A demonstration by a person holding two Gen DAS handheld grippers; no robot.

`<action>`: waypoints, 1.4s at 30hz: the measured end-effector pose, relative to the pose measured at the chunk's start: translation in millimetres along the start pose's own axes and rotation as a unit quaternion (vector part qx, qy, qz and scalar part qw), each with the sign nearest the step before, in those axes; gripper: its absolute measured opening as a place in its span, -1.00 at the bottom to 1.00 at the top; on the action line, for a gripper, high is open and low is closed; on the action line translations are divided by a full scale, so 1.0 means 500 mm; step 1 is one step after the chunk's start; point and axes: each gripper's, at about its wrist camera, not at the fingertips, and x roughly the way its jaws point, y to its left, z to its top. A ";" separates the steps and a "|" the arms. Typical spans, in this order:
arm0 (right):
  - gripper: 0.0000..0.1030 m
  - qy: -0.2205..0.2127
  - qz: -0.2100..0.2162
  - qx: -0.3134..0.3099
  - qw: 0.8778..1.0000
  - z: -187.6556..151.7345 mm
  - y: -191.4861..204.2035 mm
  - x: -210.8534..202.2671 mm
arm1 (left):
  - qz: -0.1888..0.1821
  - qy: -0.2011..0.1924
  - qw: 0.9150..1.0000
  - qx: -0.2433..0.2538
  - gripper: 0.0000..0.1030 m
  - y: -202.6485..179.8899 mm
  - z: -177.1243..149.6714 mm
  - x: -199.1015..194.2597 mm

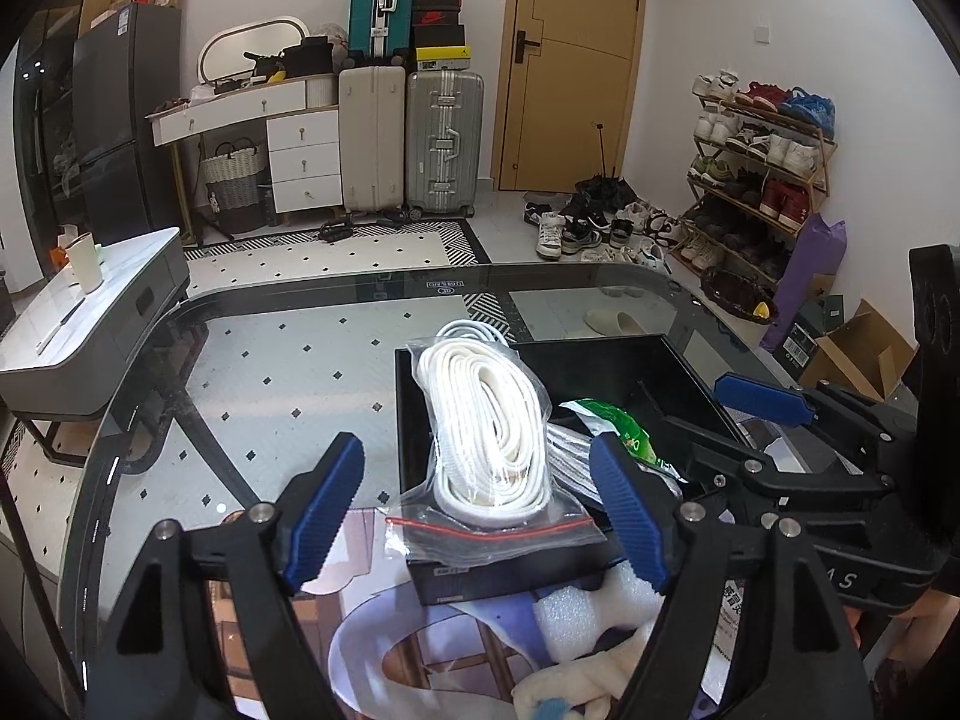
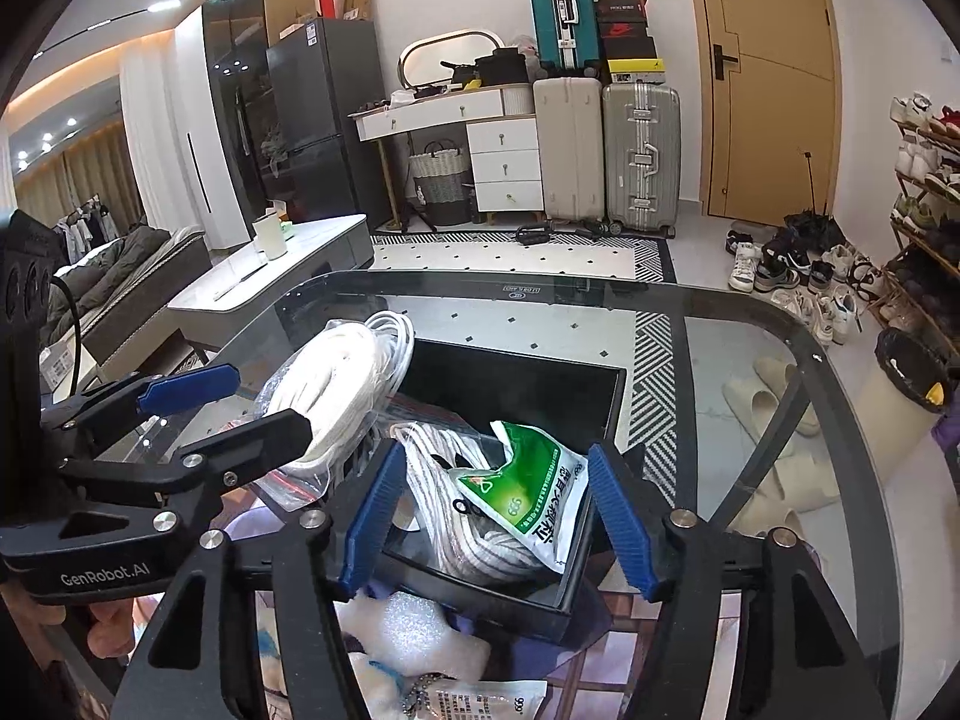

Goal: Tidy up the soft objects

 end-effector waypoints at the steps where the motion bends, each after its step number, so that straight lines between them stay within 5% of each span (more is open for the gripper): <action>1: 0.43 -0.001 0.001 0.002 1.000 -0.002 -0.001 -0.004 | -0.002 0.001 1.000 -0.003 0.54 0.003 -0.001 -0.003; 5: 0.66 -0.003 0.000 0.005 1.000 -0.011 -0.004 -0.022 | 0.001 -0.005 1.000 -0.010 0.59 0.010 -0.008 -0.018; 8: 0.79 -0.004 -0.001 0.006 1.000 -0.018 -0.008 -0.033 | 0.003 -0.016 1.000 -0.011 0.92 0.008 -0.017 -0.032; 14: 0.95 -0.005 -0.003 0.005 1.000 -0.038 -0.008 -0.056 | 0.000 -0.022 1.000 -0.011 0.99 0.007 -0.033 -0.053; 42: 0.98 0.023 -0.007 0.003 1.000 -0.155 -0.039 -0.105 | -0.006 0.022 1.000 -0.007 1.00 -0.023 -0.153 -0.079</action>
